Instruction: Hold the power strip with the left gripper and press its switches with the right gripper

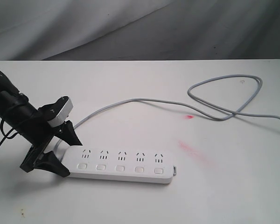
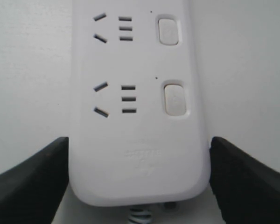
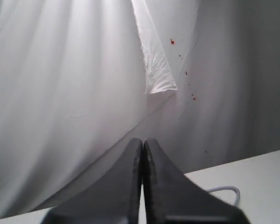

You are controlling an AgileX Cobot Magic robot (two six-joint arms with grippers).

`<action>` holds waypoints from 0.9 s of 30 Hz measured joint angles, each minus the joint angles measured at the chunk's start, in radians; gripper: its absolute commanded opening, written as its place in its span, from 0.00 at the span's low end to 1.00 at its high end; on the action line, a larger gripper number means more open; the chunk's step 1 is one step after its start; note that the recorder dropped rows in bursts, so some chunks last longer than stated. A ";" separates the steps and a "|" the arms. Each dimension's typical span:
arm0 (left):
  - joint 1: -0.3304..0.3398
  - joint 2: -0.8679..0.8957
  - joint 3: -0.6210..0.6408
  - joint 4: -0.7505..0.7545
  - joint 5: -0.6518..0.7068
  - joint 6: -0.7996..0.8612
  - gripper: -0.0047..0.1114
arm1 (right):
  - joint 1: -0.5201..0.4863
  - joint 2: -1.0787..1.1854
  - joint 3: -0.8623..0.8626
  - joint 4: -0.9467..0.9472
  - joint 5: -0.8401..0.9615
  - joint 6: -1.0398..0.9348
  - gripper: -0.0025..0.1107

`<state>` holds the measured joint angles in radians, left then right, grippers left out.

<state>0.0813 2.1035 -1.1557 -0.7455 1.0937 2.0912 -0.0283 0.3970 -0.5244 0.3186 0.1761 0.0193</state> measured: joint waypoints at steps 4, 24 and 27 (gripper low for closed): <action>0.000 0.000 0.000 0.000 0.000 0.000 0.51 | 0.000 0.000 0.000 -0.039 0.062 -0.005 0.02; 0.000 0.000 0.000 0.000 0.000 0.000 0.51 | -0.072 -0.141 0.333 -0.166 0.045 -0.031 0.02; 0.000 0.000 0.000 0.000 0.000 0.000 0.51 | -0.093 -0.193 0.373 -0.196 0.037 -0.031 0.02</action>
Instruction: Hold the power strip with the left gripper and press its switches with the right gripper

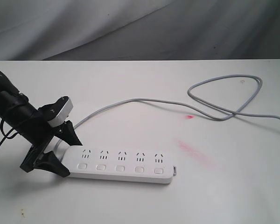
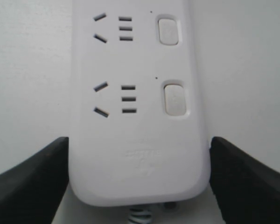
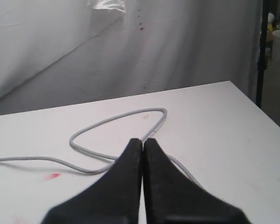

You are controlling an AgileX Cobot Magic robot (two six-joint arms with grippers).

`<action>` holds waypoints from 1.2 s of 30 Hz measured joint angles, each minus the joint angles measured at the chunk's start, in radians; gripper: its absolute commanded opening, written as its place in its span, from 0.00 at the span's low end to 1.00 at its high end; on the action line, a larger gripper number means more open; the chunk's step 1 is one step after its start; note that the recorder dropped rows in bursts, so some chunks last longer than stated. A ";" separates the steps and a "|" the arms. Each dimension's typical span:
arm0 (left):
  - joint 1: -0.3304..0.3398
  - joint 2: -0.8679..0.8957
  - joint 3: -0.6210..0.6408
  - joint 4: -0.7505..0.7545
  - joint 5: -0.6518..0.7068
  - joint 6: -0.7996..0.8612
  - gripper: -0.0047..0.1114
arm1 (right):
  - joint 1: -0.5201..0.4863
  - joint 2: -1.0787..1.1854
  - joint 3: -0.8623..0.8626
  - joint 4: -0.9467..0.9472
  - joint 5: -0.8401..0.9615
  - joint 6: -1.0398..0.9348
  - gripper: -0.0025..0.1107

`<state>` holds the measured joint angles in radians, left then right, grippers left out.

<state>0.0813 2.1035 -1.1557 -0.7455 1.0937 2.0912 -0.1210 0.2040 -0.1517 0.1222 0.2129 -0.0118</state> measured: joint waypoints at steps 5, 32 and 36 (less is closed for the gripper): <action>0.000 0.000 0.000 0.000 0.000 0.000 0.51 | -0.003 -0.021 0.057 -0.063 -0.004 0.035 0.02; 0.000 0.000 0.000 0.000 0.000 0.000 0.51 | -0.007 -0.198 0.148 -0.134 0.120 0.071 0.02; 0.000 0.000 0.000 0.000 0.000 0.000 0.51 | -0.007 -0.198 0.148 -0.134 0.122 0.071 0.02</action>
